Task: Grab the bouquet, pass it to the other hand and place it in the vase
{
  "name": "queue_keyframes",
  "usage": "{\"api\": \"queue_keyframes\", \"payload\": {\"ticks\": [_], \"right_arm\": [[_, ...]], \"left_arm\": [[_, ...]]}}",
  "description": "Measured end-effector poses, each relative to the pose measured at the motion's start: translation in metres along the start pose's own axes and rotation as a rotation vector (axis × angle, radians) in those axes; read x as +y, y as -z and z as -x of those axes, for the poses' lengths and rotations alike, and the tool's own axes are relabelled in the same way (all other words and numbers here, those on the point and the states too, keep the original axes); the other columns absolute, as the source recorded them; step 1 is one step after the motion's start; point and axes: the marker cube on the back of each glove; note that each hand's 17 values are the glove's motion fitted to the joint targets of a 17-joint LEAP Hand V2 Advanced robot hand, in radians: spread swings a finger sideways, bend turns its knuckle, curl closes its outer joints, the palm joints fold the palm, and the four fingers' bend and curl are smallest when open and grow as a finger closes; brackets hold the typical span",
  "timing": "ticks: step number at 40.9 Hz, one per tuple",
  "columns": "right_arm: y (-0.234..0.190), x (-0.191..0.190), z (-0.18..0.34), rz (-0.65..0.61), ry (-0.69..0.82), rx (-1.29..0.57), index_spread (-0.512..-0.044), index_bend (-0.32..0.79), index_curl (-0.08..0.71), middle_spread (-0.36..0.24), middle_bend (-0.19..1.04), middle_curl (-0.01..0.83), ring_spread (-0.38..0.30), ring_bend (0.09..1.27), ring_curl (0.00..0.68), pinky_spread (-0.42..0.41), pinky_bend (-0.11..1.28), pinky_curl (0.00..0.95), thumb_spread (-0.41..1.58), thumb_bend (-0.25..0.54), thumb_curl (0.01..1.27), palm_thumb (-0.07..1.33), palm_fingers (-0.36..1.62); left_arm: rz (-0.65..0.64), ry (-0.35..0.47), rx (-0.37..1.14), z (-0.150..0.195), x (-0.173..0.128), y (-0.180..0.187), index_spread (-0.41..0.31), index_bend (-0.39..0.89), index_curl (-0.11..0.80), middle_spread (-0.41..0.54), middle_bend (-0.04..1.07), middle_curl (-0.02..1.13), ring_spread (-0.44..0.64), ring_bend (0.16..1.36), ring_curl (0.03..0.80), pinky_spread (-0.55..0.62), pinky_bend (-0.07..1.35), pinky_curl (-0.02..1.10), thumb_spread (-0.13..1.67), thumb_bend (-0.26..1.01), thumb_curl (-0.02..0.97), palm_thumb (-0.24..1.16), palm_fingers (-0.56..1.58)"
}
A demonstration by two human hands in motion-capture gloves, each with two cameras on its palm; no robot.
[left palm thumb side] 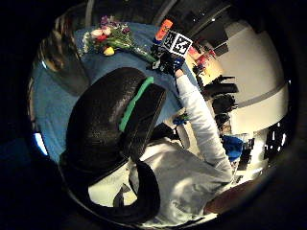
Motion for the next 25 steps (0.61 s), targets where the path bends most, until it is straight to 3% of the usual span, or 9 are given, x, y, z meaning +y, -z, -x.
{"api": "queue_keyframes", "payload": {"ticks": [3, 5, 6, 11, 14, 19, 22, 25], "right_arm": [[0.0, -0.001, 0.004, -0.01, -0.015, -0.034, -0.222, 0.13, 0.183, -0.117, 0.25, 0.418, -0.192, 0.71, 0.4, -0.173, 0.66, 0.351, 0.93, -0.013, 0.35, 0.67, 0.99], [0.002, -0.002, 0.006, -0.034, -0.029, -0.047, -0.233, 0.13, 0.195, -0.139, 0.33, 0.45, -0.193, 0.72, 0.416, -0.201, 0.63, 0.355, 0.93, 0.019, 0.36, 0.74, 1.09], [0.003, -0.002, 0.007, -0.05, -0.039, -0.052, -0.234, 0.21, 0.227, -0.148, 0.36, 0.463, -0.194, 0.69, 0.415, -0.211, 0.59, 0.352, 0.95, 0.045, 0.37, 0.79, 1.15], [0.01, 0.002, 0.004, -0.077, -0.09, -0.083, -0.234, 0.33, 0.305, -0.171, 0.39, 0.491, -0.197, 0.62, 0.43, -0.244, 0.52, 0.361, 0.98, 0.076, 0.38, 0.89, 1.22], [0.013, -0.001, 0.002, -0.117, -0.058, -0.146, -0.226, 0.29, 0.322, -0.182, 0.42, 0.501, -0.202, 0.62, 0.434, -0.269, 0.52, 0.364, 1.0, 0.085, 0.39, 0.94, 1.31], [0.03, -0.005, 0.002, -0.365, 0.015, -0.263, -0.223, 0.19, 0.338, -0.189, 0.52, 0.538, -0.211, 0.73, 0.466, -0.292, 0.54, 0.377, 1.03, 0.068, 0.38, 0.95, 1.43], [0.048, -0.003, -0.003, -0.478, 0.049, -0.34, -0.222, 0.26, 0.375, -0.191, 0.61, 0.573, -0.21, 0.79, 0.488, -0.284, 0.56, 0.392, 1.01, 0.005, 0.36, 0.89, 1.54], [0.063, 0.007, -0.009, -0.49, 0.078, -0.469, -0.222, 0.38, 0.415, -0.188, 0.68, 0.597, -0.206, 0.82, 0.505, -0.279, 0.54, 0.402, 0.98, -0.024, 0.35, 0.86, 1.58]], "left_arm": [[0.005, -0.001, 0.0, -0.001, -0.002, -0.001, 0.02, 0.13, 0.244, 0.179, 0.19, 0.37, 0.21, 0.6, 0.307, 0.32, 0.36, 0.34, 1.16, -0.02, 0.253, 0.11, 0.29], [0.012, -0.002, 0.004, -0.002, -0.003, -0.001, 0.02, 0.13, 0.244, 0.179, 0.19, 0.37, 0.21, 0.6, 0.308, 0.32, 0.36, 0.34, 1.16, -0.02, 0.253, 0.11, 0.29], [0.017, -0.002, 0.005, -0.002, -0.003, -0.001, 0.02, 0.13, 0.244, 0.179, 0.19, 0.37, 0.21, 0.6, 0.308, 0.32, 0.36, 0.34, 1.16, -0.02, 0.253, 0.11, 0.29], [0.043, 0.005, 0.005, -0.001, -0.005, 0.0, 0.019, 0.13, 0.247, 0.179, 0.19, 0.37, 0.21, 0.59, 0.308, 0.32, 0.36, 0.34, 1.16, -0.02, 0.253, 0.11, 0.29], [0.063, 0.013, 0.009, 0.0, -0.007, 0.001, 0.015, 0.13, 0.247, 0.177, 0.2, 0.38, 0.21, 0.59, 0.307, 0.32, 0.36, 0.34, 1.16, -0.02, 0.253, 0.11, 0.3], [0.038, 0.018, 0.041, 0.005, -0.013, 0.008, 0.013, 0.13, 0.25, 0.175, 0.19, 0.38, 0.21, 0.59, 0.308, 0.32, 0.36, 0.34, 1.16, -0.02, 0.254, 0.11, 0.3], [0.002, 0.028, 0.082, 0.009, -0.019, 0.017, 0.012, 0.12, 0.249, 0.175, 0.19, 0.38, 0.21, 0.59, 0.308, 0.31, 0.37, 0.35, 1.15, -0.03, 0.247, 0.08, 0.3], [-0.016, 0.041, 0.159, 0.011, -0.027, 0.031, 0.008, 0.12, 0.248, 0.164, 0.19, 0.37, 0.19, 0.6, 0.308, 0.29, 0.38, 0.35, 1.12, -0.05, 0.24, 0.03, 0.34]]}}
